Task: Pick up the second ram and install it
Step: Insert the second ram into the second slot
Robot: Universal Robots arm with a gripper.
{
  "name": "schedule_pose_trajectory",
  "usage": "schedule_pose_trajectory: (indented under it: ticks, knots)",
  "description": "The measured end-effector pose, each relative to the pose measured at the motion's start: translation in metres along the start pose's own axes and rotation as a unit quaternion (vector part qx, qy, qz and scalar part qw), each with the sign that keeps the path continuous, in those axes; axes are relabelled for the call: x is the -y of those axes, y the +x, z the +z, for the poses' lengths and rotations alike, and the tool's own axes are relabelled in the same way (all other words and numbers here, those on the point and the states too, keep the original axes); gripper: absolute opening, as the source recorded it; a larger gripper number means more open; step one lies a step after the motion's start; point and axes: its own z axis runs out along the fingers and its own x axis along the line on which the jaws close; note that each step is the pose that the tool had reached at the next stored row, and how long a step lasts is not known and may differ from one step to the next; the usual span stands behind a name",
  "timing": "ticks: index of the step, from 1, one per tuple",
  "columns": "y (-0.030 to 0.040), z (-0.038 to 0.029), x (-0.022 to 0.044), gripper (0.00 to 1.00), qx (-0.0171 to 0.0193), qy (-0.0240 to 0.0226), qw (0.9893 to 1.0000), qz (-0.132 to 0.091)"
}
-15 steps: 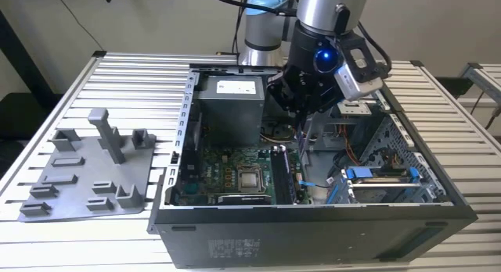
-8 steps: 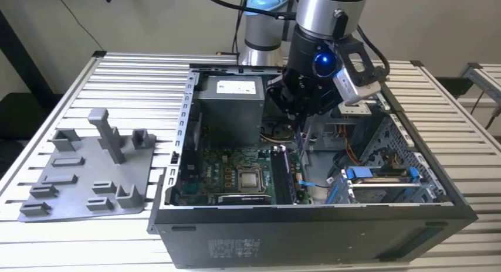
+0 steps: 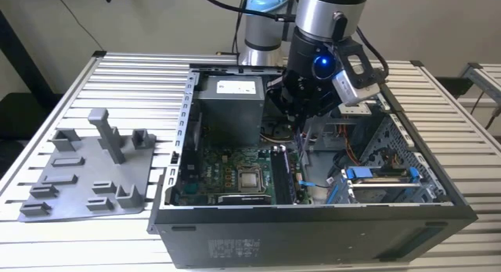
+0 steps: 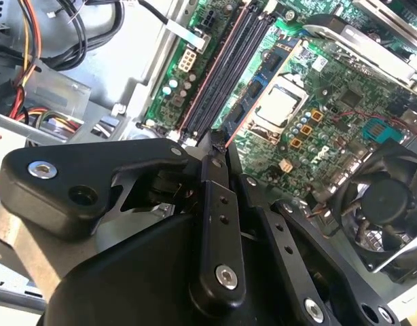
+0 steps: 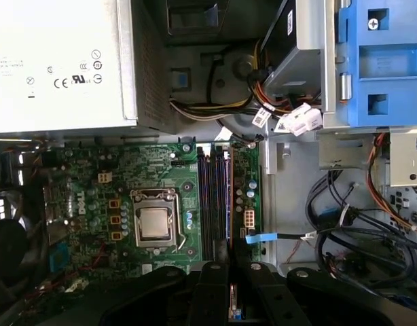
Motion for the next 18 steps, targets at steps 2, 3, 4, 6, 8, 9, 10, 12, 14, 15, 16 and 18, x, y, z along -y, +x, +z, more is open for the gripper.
schedule_pose_trajectory:
  ticks: [2,3,4,6,8,9,10,12,14,15,16,18]
  knots:
    - [0.0000,0.0005,0.0000,0.14,0.0000,-0.0001,1.0000,0.000]
    - [0.0000,0.0007,0.0000,0.14,0.0000,-0.0001,1.0000,0.000]
    - [0.0000,0.0008,0.0000,0.14,0.0000,0.0000,1.0000,0.000]
    - [0.0000,0.0011,0.0000,0.14,0.0000,0.0000,1.0000,0.000]
    - [0.0000,0.0017,-0.0001,0.14,0.0000,-0.0001,1.0000,0.000]
    - [0.0000,0.0019,0.0000,0.14,0.0000,-0.0001,1.0000,0.000]
    - [0.0000,0.0019,0.0000,0.14,0.0000,-0.0001,1.0000,0.000]
    - [0.0000,0.0019,-0.0001,0.14,0.0000,-0.0004,1.0000,0.000]
    - [0.0000,0.0019,-0.0001,0.14,0.0000,-0.0007,1.0000,0.000]
    - [0.0000,0.0019,-0.0001,0.14,0.0000,-0.0007,1.0000,0.000]
    - [0.0000,0.0019,-0.0001,0.14,0.0000,-0.0008,1.0000,0.000]
    - [0.0000,0.0019,-0.0001,0.14,0.0000,-0.0009,1.0000,0.000]
